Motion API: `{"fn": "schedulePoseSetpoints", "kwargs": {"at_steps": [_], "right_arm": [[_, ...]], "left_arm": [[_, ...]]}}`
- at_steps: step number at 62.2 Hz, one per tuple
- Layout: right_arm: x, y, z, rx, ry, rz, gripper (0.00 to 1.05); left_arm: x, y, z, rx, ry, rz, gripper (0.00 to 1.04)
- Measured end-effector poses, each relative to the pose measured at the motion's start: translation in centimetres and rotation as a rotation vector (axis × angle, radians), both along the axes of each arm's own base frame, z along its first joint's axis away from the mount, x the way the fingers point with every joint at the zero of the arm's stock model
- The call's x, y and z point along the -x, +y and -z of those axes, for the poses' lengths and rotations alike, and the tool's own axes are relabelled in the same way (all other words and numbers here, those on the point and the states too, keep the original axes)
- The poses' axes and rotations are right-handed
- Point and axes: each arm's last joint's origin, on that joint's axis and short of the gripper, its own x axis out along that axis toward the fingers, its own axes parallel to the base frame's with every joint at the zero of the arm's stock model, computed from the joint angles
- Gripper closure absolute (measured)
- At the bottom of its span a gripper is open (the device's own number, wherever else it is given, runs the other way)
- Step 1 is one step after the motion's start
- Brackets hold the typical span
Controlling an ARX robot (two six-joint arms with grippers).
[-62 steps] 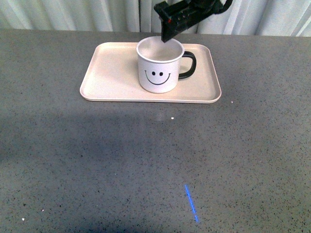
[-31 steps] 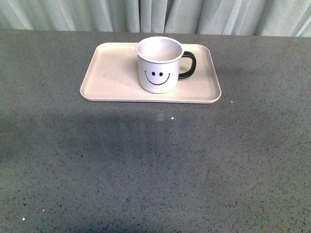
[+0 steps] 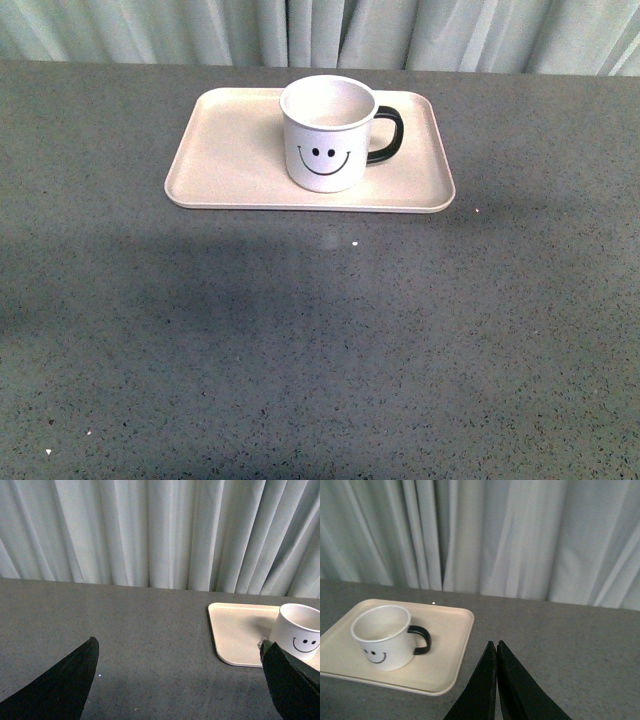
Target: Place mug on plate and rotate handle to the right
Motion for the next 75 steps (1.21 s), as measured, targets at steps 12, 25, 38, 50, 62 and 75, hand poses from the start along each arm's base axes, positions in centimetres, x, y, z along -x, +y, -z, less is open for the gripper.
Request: {"fn": "schedulePoseSetpoints", "kwargs": {"at_steps": [12,25,38,50,62,75], "right_arm": [[1.9,0.0,0.8,0.0,-0.014,0.001,1.03],[3.9,0.0,1.3,0.0,0.003,0.0,1.03],[5.2,0.0,1.0,0.0,-0.003,0.0,1.03],[6.1,0.0,0.6,0.0,-0.016,0.0,1.03],[7.0,0.0,0.3,0.0,-0.025,0.0,1.03],[7.7,0.0,0.2,0.0,-0.029,0.0,1.03]], "left_arm": [[0.0,0.0,0.0,0.0,0.0,0.0,0.09],[0.0,0.0,0.0,0.0,0.0,0.0,0.09],[0.0,0.0,0.0,0.0,0.0,0.0,0.09],[0.0,0.0,0.0,0.0,0.0,0.0,0.09],[0.0,0.0,0.0,0.0,0.0,0.0,0.09],[0.0,0.0,0.0,0.0,0.0,0.0,0.09]]}}
